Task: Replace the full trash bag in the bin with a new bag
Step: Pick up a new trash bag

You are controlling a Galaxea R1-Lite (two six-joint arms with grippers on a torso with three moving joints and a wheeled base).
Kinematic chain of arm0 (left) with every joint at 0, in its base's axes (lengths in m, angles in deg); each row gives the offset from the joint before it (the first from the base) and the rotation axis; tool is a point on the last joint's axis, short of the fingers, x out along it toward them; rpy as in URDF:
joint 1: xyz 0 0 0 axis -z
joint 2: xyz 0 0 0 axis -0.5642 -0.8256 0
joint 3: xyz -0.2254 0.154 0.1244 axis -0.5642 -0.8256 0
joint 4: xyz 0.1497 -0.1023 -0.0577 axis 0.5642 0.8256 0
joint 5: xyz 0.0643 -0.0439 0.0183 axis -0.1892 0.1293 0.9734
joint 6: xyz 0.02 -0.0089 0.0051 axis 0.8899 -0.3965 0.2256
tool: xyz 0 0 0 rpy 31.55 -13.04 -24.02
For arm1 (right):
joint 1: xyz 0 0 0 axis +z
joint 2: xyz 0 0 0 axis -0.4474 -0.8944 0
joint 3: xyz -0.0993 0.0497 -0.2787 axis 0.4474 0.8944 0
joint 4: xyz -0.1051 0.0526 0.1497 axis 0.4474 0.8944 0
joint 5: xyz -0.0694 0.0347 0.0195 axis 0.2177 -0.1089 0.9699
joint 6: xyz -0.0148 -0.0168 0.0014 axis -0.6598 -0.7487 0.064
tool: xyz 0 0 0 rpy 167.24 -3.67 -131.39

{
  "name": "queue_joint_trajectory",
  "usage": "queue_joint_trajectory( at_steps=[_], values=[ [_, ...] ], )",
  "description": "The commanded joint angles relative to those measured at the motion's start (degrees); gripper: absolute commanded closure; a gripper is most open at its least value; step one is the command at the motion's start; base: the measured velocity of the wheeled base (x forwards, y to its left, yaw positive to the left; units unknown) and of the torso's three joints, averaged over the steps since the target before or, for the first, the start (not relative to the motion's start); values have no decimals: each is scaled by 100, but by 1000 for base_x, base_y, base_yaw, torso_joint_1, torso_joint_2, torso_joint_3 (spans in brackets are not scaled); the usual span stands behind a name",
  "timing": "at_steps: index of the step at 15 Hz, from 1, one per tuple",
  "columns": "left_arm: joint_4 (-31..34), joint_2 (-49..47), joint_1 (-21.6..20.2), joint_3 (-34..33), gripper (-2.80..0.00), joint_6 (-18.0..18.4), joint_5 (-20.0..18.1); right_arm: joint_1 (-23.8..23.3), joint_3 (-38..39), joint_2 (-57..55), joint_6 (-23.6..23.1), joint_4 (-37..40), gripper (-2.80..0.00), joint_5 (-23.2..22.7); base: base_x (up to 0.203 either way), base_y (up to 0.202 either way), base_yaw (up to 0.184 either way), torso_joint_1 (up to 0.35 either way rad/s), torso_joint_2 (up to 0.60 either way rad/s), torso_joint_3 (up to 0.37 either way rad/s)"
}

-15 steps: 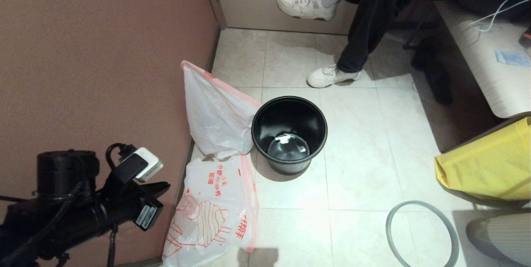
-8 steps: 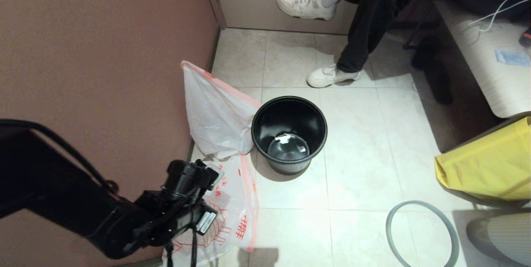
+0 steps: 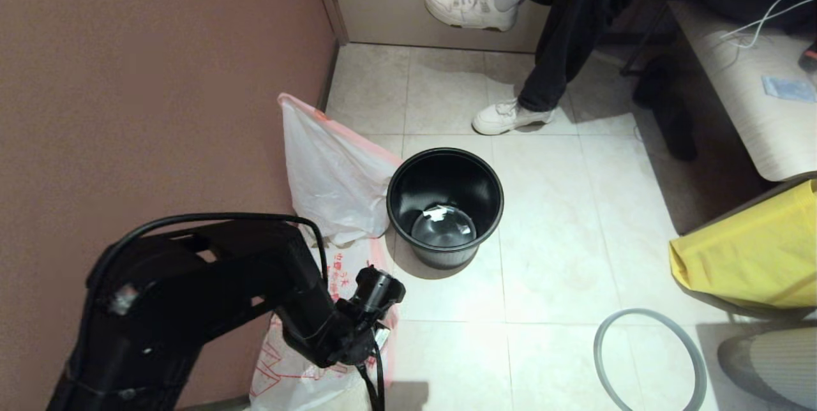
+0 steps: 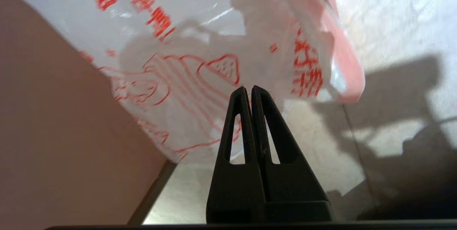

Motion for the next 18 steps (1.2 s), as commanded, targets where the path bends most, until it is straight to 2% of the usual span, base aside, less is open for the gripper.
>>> queue_joint_trajectory(
  at_steps=[1,2,3,5,7,9,11,14,18],
  values=[
    [61,-584,25,459,0,-138,23,1,0,-2,0,-2,0,0,0,0,0,0,0,0],
    [380,-636,50,792,0,-450,30,1,0,-2,0,-6,0,0,0,0,0,0,0,0],
    [1089,-653,63,1144,-280,-756,27,1,0,-2,0,-4,0,0,0,0,0,0,0,0],
    [2494,-649,71,1875,-280,-1376,-171,1,0,-2,0,-3,0,0,0,0,0,0,0,0],
    [3576,-712,26,2590,-280,-1771,-537,1,0,-2,0,-6,0,0,0,0,0,0,0,0],
    [4238,-894,-48,3170,-280,-1988,-660,1,0,-2,0,-2,0,0,0,0,0,0,0,0],
    [4906,-1234,-190,3756,-280,-2031,-692,1,0,-2,0,-2,0,0,0,0,0,0,0,0],
    [5441,-1765,-472,4388,-280,-2047,-831,1,0,-2,0,-9,0,0,0,0,0,0,0,0],
    [5462,-2398,-635,5094,-280,-2137,-967,1,0,-2,0,-2,0,0,0,0,0,0,0,0]
  ],
)
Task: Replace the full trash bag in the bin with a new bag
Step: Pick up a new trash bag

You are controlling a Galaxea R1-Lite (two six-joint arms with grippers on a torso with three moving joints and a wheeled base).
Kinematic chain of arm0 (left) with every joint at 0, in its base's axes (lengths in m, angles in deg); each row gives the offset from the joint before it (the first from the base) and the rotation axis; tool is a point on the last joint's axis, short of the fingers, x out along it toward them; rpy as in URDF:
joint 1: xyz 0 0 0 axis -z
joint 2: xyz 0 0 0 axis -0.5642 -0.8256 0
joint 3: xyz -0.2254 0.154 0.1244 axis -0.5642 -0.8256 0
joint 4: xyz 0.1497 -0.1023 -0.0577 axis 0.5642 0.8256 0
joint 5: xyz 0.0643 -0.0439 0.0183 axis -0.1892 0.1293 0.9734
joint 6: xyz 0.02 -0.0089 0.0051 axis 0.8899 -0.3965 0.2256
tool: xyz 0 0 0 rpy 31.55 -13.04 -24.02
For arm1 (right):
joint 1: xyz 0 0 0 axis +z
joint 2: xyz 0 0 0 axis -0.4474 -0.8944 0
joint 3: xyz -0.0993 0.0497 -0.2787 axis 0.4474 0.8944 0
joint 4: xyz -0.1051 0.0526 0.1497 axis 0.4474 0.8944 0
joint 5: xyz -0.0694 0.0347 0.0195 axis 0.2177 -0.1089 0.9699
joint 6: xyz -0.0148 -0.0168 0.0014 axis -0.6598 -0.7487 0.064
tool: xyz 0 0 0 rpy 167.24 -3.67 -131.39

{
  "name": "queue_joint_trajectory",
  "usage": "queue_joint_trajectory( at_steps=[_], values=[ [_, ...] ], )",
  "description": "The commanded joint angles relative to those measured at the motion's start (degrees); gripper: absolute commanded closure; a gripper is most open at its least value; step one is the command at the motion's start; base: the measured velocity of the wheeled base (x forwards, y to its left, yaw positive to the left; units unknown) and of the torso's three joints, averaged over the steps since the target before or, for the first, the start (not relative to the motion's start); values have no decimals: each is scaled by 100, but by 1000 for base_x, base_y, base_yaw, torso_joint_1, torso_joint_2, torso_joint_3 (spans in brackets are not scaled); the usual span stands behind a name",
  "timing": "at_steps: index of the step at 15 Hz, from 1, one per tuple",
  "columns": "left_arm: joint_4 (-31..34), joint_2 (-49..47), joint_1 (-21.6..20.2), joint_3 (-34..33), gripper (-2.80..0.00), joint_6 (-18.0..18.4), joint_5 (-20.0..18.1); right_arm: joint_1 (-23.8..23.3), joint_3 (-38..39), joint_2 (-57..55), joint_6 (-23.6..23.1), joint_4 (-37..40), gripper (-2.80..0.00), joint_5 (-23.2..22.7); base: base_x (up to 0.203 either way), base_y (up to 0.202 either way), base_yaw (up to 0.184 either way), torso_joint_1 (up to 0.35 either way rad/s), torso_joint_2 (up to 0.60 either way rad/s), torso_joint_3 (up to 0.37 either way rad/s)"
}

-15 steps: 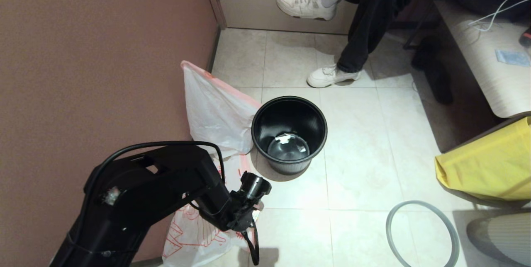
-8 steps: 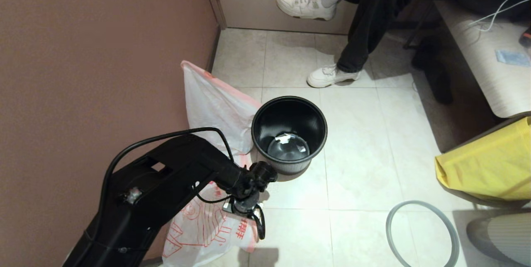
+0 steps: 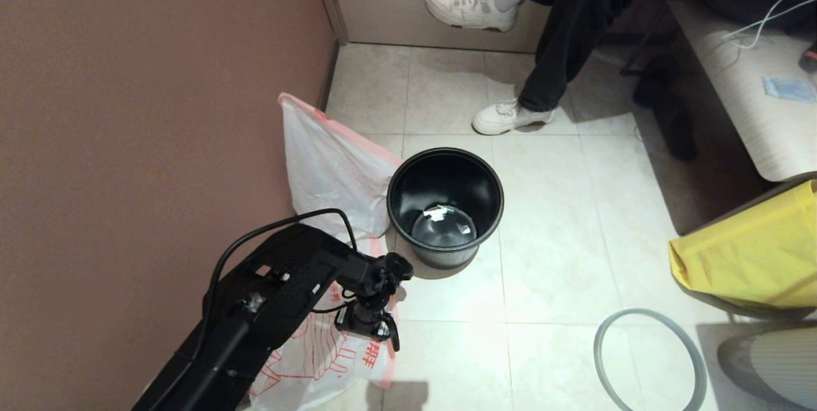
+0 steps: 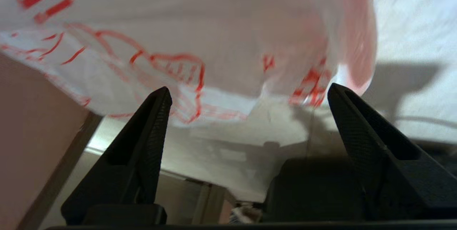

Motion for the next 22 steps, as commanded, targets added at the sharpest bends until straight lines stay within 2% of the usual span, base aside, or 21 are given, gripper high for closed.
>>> queue_joint_trajectory(
  at_steps=[1,4,6,10,11,12,16,22],
  values=[
    [15,-413,-28,346,-280,-85,-5,1,0,-3,3,-2,0,0,0,0,0,0,0,0],
    [-234,-660,-29,576,-280,-116,-32,1,0,-2,3,-9,0,0,0,0,0,0,0,0],
    [-942,-804,-32,571,-280,-104,39,1,0,-2,3,-3,0,0,0,0,0,0,0,0],
    [-1041,-1069,-150,558,-280,-96,662,1,0,-2,3,-2,0,0,0,0,0,0,0,0],
    [-1049,-1060,-161,558,-280,-108,717,1,0,-2,3,-2,0,0,0,0,0,0,0,0],
    [-1041,-1077,-161,558,0,-108,796,1,0,-2,3,-4,0,0,0,0,0,0,0,0],
    [-1243,-1141,-153,558,0,-100,991,1,0,-2,3,-2,0,0,0,0,0,0,0,0],
    [-1207,-943,-197,550,0,-161,987,1,0,-2,3,-2,0,0,0,0,0,0,0,0]
  ],
)
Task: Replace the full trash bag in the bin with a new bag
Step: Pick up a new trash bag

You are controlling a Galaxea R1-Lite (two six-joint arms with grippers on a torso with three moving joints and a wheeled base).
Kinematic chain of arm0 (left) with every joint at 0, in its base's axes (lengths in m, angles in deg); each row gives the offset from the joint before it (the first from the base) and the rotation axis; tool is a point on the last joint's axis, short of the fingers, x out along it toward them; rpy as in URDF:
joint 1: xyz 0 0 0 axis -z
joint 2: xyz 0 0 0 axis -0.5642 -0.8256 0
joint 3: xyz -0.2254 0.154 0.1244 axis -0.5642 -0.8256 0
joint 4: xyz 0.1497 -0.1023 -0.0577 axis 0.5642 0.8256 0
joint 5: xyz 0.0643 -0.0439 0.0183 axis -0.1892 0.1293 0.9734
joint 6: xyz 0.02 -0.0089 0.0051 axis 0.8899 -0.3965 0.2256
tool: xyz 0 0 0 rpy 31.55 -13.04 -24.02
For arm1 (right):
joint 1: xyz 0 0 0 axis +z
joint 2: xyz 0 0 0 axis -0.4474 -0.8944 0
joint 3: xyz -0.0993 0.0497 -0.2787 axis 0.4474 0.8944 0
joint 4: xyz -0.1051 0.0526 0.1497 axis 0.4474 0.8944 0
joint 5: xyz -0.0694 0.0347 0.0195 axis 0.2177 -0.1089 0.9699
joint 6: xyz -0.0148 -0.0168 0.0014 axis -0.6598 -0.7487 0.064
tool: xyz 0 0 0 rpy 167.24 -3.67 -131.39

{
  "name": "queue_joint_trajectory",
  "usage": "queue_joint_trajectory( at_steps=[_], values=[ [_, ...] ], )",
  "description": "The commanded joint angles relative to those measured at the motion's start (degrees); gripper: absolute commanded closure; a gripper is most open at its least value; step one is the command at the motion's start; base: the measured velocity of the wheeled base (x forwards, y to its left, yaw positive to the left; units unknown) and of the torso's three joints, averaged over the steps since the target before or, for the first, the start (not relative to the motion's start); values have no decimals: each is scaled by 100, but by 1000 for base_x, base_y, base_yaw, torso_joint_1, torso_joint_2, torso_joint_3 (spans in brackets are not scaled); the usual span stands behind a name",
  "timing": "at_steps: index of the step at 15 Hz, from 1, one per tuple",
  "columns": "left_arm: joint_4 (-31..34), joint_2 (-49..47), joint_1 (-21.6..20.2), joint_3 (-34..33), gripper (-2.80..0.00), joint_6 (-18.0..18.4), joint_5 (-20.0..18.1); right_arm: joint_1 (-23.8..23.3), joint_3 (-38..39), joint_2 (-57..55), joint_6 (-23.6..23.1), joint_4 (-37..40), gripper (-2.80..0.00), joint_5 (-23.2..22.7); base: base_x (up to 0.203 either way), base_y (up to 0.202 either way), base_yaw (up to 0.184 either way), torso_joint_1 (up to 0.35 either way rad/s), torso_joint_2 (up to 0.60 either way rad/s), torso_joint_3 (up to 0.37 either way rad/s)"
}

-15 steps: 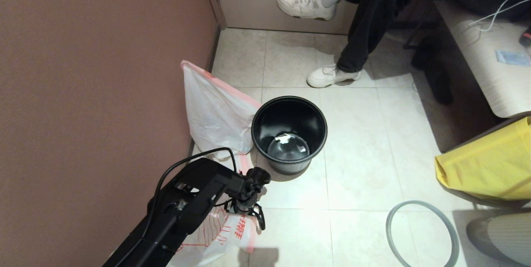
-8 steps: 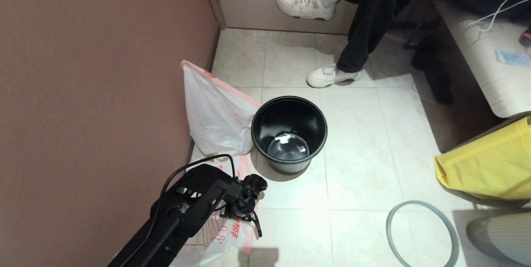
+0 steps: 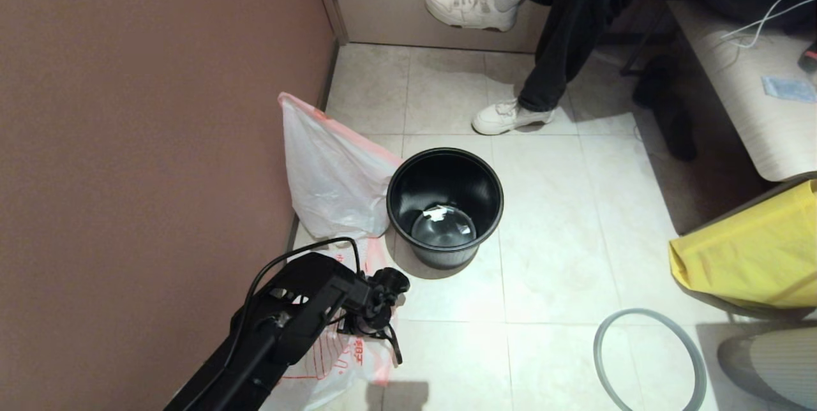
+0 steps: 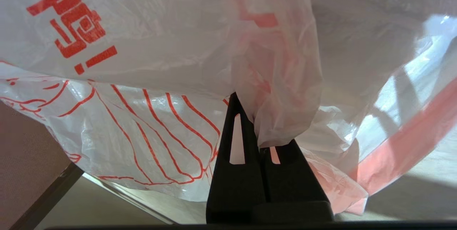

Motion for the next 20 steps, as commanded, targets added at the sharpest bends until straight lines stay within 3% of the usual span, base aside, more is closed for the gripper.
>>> queue_joint_trajectory(
  at_steps=[1,5,8,11,14,20],
  values=[
    [43,230,-1,-139,0,-59,22,1,0,-2,0,-11,0,0,0,0,0,0,0,0],
    [423,1173,31,-722,0,-460,13,1,0,-2,0,-2,0,0,0,0,0,0,0,0],
    [1257,1968,41,-1238,0,-1271,10,1,0,-2,0,-3,0,0,0,0,0,0,0,0],
    [1475,2524,100,-2154,0,-1906,47,1,0,-2,0,-6,0,0,0,0,0,0,0,0],
    [1502,3568,194,-2746,0,-2043,88,1,0,-2,0,-8,0,0,0,0,0,0,0,0],
    [2253,5273,217,-2935,0,-2072,392,1,0,-2,0,-2,0,0,0,0,0,0,0,0]
  ],
)
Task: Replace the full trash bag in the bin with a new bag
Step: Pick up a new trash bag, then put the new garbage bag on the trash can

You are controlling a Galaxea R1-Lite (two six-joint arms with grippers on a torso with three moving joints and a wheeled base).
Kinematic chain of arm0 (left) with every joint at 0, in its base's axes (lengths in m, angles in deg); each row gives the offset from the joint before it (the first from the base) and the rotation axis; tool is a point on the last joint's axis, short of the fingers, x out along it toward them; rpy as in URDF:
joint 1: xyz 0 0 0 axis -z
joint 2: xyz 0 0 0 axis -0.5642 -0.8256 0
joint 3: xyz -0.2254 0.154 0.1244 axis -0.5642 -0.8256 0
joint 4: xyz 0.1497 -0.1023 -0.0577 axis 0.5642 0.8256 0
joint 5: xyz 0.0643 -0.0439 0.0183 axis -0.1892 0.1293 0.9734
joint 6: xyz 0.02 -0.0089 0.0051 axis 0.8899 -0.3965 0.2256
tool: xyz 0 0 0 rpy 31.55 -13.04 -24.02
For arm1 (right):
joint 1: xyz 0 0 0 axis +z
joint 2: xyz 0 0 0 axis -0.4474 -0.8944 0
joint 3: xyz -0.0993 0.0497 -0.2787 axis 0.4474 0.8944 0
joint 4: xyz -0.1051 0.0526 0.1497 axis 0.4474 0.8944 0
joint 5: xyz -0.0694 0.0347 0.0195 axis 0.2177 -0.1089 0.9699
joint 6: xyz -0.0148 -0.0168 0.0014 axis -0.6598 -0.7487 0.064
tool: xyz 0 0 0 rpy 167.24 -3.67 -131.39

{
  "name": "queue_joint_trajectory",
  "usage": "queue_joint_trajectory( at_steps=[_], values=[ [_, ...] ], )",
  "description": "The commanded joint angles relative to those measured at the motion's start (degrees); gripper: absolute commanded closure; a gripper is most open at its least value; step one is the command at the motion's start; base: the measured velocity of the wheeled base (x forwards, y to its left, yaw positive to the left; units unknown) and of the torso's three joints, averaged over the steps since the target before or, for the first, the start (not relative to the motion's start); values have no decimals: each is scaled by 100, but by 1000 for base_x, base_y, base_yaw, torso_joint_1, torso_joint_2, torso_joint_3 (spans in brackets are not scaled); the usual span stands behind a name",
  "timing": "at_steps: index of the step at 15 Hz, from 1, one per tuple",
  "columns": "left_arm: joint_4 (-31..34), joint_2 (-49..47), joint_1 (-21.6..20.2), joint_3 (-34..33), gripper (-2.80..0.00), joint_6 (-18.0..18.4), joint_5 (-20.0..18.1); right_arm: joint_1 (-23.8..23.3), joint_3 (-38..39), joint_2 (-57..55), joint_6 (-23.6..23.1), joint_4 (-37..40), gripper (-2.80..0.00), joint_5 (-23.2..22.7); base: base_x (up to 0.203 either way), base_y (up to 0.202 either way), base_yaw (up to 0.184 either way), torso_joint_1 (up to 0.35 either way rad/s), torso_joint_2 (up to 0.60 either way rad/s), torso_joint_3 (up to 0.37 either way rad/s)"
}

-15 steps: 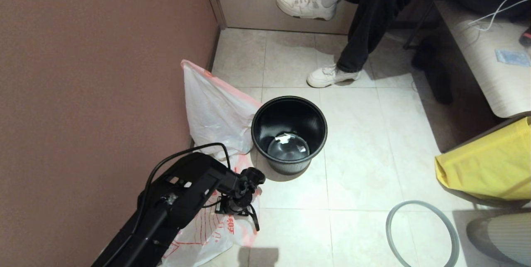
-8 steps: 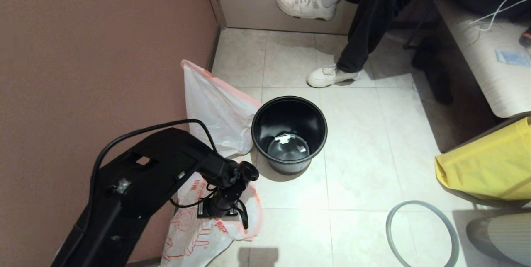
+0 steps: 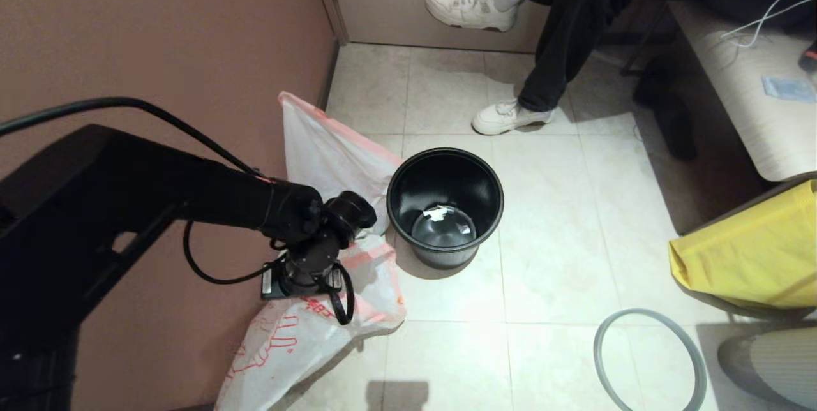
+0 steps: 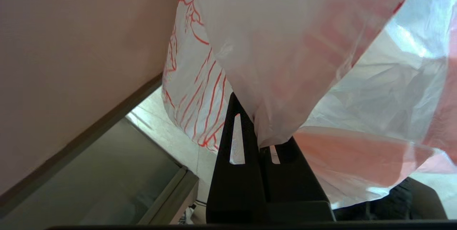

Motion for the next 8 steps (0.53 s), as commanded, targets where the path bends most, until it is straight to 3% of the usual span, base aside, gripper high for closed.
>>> queue_joint_trajectory(
  at_steps=[1,8],
  values=[
    [195,694,1,-15,0,-16,28,1,0,-2,0,-1,0,0,0,0,0,0,0,0],
    [453,1735,212,214,0,154,-58,1,0,-2,0,-1,0,0,0,0,0,0,0,0]
  ],
)
